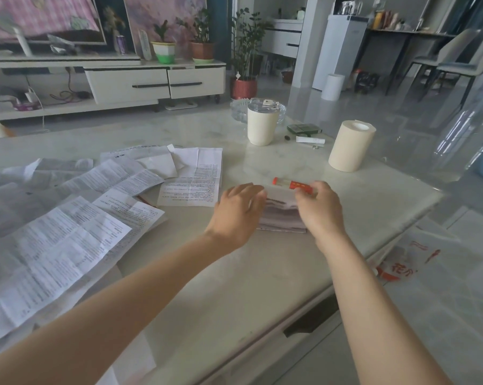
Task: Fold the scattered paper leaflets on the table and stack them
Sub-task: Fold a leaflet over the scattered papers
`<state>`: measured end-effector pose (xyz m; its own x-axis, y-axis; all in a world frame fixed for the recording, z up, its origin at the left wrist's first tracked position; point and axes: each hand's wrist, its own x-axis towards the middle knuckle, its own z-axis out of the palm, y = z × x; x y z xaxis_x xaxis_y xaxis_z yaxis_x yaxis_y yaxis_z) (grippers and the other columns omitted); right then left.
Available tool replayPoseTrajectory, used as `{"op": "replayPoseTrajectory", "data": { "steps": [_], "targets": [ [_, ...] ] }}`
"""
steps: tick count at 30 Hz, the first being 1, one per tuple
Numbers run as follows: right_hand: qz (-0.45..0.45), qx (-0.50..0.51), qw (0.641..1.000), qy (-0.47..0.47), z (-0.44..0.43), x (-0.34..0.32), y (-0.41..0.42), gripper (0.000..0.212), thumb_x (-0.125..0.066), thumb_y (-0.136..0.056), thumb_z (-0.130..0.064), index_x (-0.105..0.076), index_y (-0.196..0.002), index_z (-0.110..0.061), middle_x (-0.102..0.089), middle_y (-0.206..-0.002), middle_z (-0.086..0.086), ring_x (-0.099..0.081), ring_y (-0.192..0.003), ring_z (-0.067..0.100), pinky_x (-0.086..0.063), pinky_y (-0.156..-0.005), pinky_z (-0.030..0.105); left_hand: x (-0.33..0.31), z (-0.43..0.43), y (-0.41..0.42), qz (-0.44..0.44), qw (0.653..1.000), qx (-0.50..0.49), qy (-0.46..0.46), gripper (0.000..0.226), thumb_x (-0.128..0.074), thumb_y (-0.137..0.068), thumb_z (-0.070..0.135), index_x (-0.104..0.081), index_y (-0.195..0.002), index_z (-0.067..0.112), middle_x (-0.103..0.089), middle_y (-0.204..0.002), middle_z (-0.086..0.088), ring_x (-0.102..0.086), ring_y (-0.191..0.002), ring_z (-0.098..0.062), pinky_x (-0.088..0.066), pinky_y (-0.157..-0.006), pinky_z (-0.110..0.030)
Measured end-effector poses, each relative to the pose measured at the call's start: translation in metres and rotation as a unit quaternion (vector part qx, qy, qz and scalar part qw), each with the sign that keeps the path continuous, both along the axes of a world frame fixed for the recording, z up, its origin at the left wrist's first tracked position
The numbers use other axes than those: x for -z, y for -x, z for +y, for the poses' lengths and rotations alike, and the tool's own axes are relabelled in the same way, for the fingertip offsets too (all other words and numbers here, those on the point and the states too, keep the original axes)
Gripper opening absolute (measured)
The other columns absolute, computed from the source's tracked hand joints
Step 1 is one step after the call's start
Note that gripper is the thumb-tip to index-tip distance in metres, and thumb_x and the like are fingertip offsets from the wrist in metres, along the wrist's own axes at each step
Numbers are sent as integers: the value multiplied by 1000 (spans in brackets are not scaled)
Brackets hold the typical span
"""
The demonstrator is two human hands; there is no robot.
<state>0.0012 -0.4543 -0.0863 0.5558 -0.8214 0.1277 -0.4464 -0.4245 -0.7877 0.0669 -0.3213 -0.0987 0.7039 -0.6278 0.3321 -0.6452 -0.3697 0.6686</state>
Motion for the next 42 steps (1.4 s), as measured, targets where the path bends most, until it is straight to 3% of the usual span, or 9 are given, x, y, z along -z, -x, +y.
{"op": "replayPoseTrajectory", "data": {
  "steps": [8,14,18,21,28,33,36,39,42],
  "targets": [
    [-128,-22,991,-43,2,-13,9,34,-41,-98,-26,-63,-97,1,-66,-104,12,-57,-101,28,-41,-83,33,-22,8,-8,-6,999,-4,39,39,-34,-101,30,-56,-127,11,-55,-132,-5,-44,-125,-21,-32,-102,-27],
    [-148,-9,989,6,4,-18,9,30,-42,-97,-22,-62,-95,0,-63,-96,10,-54,-94,24,-35,-73,28,-23,17,-15,8,998,-53,35,37,-34,-101,25,-58,-116,2,-59,-111,-9,-48,-106,-22,-32,-82,-24],
    [-243,-4,966,82,21,-22,3,20,-48,-92,-9,-67,-98,-6,-66,-102,8,-58,-99,24,-35,-74,18,-16,34,-46,-23,987,-115,-112,44,-46,-95,15,-39,-138,11,-41,-143,-10,-33,-133,-27,-27,-107,-34],
    [-275,-41,950,139,42,-25,-2,22,-46,-85,-11,-67,-92,-9,-66,-93,3,-57,-93,27,-42,-78,27,-9,47,-65,-17,959,-122,-254,61,-53,-91,35,-29,-143,12,-31,-148,-10,-23,-138,-29,-22,-111,-37],
    [-272,-119,946,131,70,-28,-16,22,-46,-83,-10,-67,-87,-7,-66,-84,-2,-54,-81,20,-37,-67,19,-10,49,-70,-77,945,-156,-277,33,-48,-94,34,-55,-113,8,-60,-114,-13,-52,-109,-31,-34,-78,-32],
    [-248,-167,950,92,80,-32,-23,18,-50,-85,-2,-67,-86,-7,-69,-87,0,-54,-75,15,-39,-67,18,-17,55,-65,-76,968,-181,-156,19,-41,-94,8,-55,-106,3,-61,-100,-20,-56,-90,-38,-37,-66,-35],
    [-226,-194,951,81,87,-36,-23,23,-48,-83,5,-67,-91,-6,-65,-84,0,-55,-76,10,-37,-65,7,-36,64,-60,-82,978,-182,-65,42,-35,-81,-12,-56,-112,6,-58,-93,-16,-51,-81,-31,-34,-62,-30],
    [-212,-202,955,52,94,-39,-24,29,-45,-81,9,-65,-97,-6,-63,-87,0,-55,-80,8,-37,-66,4,-65,75,-53,-77,977,-199,24,25,-40,-83,-8,-59,-97,0,-52,-79,-12,-42,-72,-25,-27,-51,-29],
    [-207,-199,958,-13,101,-44,-26,23,-52,-85,0,-62,-104,-9,-61,-91,-1,-56,-86,11,-39,-67,10,-92,96,-44,19,967,-219,130,8,-50,-88,1,-59,-88,2,-55,-76,-9,-48,-73,-23,-40,-61,-28]
  ]
}}
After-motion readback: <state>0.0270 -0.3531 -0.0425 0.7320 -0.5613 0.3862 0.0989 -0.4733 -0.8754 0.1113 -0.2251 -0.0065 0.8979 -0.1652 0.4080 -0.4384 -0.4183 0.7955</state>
